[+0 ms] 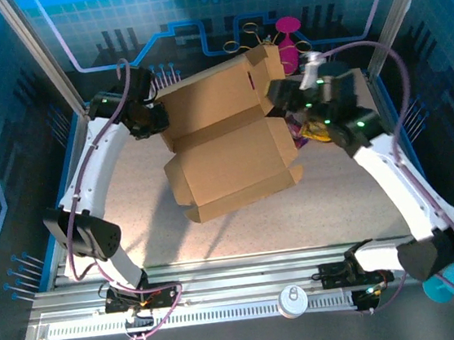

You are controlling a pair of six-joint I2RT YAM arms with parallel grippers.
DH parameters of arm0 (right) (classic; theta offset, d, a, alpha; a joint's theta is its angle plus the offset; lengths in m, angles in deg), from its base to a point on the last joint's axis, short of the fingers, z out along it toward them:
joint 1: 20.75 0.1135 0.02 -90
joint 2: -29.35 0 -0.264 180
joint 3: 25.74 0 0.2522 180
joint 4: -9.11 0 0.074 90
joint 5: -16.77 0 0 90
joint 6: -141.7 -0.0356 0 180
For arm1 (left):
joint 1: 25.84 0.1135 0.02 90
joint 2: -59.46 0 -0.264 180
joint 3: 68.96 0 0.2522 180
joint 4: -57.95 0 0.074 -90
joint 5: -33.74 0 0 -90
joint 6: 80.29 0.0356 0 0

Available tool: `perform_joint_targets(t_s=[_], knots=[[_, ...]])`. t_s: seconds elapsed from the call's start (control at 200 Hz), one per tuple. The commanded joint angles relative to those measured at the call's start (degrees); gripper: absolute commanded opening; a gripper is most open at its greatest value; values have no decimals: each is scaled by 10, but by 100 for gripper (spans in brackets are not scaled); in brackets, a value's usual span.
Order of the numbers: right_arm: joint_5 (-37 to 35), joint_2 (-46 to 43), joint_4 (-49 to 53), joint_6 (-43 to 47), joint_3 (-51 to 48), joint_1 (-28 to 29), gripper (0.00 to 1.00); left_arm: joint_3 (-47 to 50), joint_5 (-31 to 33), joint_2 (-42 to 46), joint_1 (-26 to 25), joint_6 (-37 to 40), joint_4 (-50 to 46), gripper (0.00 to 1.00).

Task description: Fold the paper box

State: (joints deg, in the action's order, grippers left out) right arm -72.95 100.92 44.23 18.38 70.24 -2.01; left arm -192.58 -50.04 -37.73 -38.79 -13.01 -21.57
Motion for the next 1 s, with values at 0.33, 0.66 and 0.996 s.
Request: perform_joint_targets(t_s=[0.33,0.66,0.996], knots=[[201,60,-109,226,-19,-133,60,-42,-59,-19,6,23,-22,0],[147,108,-87,278,31,-111,47,-45,-86,-22,5,16,-31,0],[-1,136,-44,354,71,-46,27,-53,-95,-29,6,12,-36,0]])
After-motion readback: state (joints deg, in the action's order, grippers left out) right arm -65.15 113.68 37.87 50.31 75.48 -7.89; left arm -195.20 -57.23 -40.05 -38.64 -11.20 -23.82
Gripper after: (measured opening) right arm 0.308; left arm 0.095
